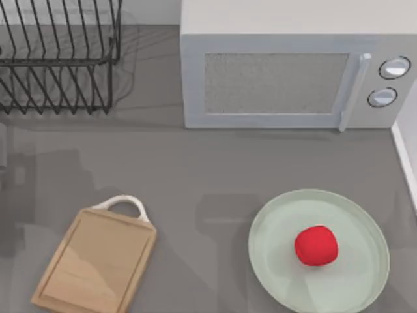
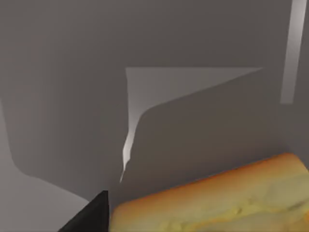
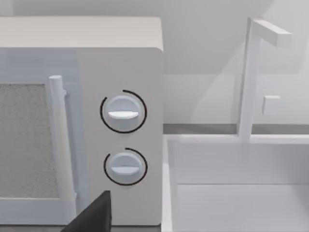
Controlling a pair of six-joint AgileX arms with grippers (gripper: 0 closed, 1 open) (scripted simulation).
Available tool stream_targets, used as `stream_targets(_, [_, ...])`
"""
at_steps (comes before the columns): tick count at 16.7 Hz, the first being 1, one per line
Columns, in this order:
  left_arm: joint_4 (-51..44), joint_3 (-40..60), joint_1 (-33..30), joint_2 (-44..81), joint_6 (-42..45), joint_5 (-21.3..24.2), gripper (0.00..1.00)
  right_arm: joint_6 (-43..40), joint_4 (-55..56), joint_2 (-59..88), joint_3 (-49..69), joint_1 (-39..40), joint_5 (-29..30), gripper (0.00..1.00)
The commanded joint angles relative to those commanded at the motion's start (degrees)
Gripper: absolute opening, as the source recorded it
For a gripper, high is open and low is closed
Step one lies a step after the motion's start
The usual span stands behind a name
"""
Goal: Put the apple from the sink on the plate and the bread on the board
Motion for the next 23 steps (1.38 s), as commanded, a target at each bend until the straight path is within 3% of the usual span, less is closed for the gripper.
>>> stream_targets(1, [0.0,0.0,0.0,0.0,0.0,0.0,1.0,0.0,0.0,0.0,0.0,0.0,0.0,1.0])
stream_targets(14, [0.0,0.0,0.0,0.0,0.0,0.0,0.02,0.0,0.0,0.0,0.0,0.0,0.0,1.0])
stream_targets(23, [-0.86,-0.02,-0.15,-0.87,-0.33,0.03,0.0,0.0,0.0,0.0,0.0,0.0,0.0,1.0])
